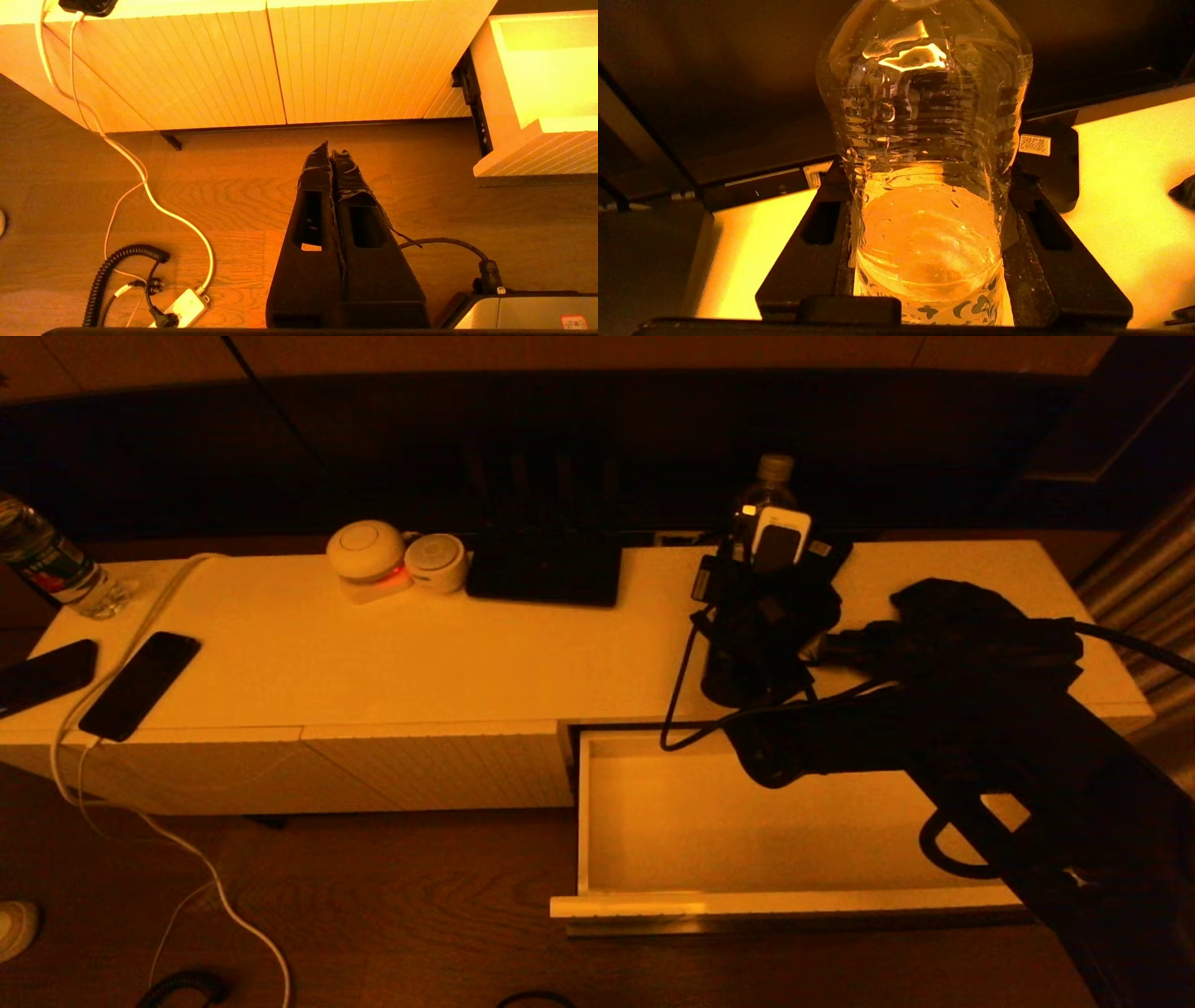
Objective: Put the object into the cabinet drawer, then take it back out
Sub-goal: Put the mineral water in the drawer
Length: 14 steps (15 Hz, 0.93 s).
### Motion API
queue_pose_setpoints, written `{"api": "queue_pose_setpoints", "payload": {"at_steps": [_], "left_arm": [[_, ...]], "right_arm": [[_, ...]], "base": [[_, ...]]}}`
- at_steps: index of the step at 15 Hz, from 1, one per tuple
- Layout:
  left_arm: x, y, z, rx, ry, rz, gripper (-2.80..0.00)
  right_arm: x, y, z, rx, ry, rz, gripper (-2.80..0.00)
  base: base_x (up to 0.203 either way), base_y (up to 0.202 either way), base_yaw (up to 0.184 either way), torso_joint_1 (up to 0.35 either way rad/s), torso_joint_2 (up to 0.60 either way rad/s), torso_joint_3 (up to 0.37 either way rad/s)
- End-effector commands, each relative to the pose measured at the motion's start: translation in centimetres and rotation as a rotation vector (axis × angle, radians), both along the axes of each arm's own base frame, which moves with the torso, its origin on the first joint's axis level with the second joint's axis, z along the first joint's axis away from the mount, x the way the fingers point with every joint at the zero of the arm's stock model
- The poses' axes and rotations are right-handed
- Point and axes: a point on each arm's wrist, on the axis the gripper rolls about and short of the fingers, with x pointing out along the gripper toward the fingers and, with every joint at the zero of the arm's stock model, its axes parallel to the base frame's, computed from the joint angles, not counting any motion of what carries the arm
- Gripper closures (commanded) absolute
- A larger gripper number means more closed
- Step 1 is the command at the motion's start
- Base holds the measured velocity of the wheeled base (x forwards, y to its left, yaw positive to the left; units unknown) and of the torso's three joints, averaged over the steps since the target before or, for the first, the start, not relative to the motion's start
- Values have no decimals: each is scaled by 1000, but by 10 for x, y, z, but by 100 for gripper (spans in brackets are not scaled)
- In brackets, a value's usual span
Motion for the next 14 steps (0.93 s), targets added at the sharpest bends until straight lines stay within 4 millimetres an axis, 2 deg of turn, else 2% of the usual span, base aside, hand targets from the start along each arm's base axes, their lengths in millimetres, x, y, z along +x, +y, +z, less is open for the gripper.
{"api": "queue_pose_setpoints", "payload": {"at_steps": [1,5,12,13,14], "left_arm": [[0,0,0,0,0,0,0],[0,0,0,0,0,0,0],[0,0,0,0,0,0,0],[0,0,0,0,0,0,0],[0,0,0,0,0,0,0]], "right_arm": [[5,3,-11,-5,8,-4,0],[12,9,-25,-4,-11,-13,0],[13,10,-24,-8,1,-89,0],[13,10,-23,-8,-1,-90,-280],[13,9,-23,-5,-3,-91,-280]], "base": [[0,0,0,0,0,0],[0,0,0,0,0,0],[0,0,0,0,0,0],[0,0,0,0,0,0],[0,0,0,0,0,0]]}}
